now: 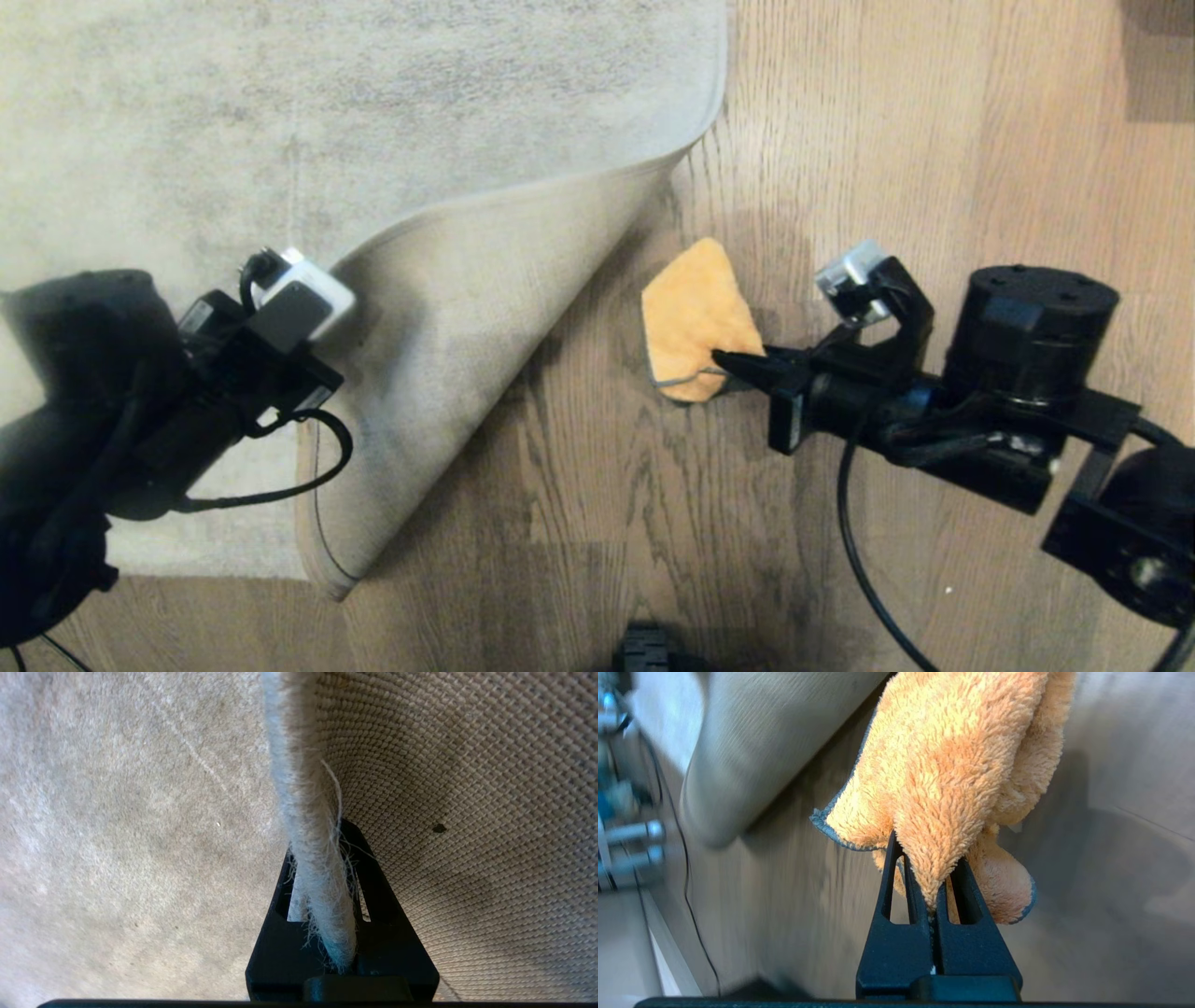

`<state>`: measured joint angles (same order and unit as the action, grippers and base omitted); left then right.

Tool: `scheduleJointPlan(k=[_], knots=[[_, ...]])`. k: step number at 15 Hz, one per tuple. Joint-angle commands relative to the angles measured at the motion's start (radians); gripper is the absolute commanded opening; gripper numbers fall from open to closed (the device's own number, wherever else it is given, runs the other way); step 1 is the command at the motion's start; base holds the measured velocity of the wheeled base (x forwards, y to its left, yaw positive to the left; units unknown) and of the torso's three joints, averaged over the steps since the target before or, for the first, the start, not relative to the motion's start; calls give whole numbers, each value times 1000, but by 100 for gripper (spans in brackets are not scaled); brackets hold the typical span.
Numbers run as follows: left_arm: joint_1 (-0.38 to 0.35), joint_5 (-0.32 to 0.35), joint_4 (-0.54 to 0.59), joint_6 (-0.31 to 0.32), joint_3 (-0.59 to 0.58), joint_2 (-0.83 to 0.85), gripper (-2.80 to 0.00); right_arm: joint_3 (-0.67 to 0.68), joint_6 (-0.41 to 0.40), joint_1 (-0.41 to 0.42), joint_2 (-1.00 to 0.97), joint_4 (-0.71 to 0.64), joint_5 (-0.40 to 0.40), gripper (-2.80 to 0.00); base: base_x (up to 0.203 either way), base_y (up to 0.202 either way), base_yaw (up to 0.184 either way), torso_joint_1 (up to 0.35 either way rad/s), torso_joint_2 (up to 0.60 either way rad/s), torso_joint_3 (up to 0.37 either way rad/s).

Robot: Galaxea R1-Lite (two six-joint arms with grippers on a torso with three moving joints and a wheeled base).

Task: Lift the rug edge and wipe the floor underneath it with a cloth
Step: Wipe the floor under the carpet with a rag

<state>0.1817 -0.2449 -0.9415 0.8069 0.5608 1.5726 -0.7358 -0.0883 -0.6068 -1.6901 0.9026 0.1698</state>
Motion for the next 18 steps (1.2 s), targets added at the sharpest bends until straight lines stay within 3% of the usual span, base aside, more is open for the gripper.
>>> scheduleJointPlan(k=[1,4,10,18], knots=[[-4,-4,-8,-7,12,1,-280,-134,52,-52,-141,10,-81,-280,0,0,0,0,0,0],[-10,-20,-62,-12,21,7,-280,-231,135,-113,-231,11,-176,-280,0,0,0,0,0,0],[-10,-103,-128,-12,22,4,-280,-371,140,-126,-344,-4,-182,-280,0,0,0,0,0,0],[-11,-187,-148,-12,21,-24,-280,-384,170,-196,-398,1,-183,-280,0,0,0,0,0,0]])
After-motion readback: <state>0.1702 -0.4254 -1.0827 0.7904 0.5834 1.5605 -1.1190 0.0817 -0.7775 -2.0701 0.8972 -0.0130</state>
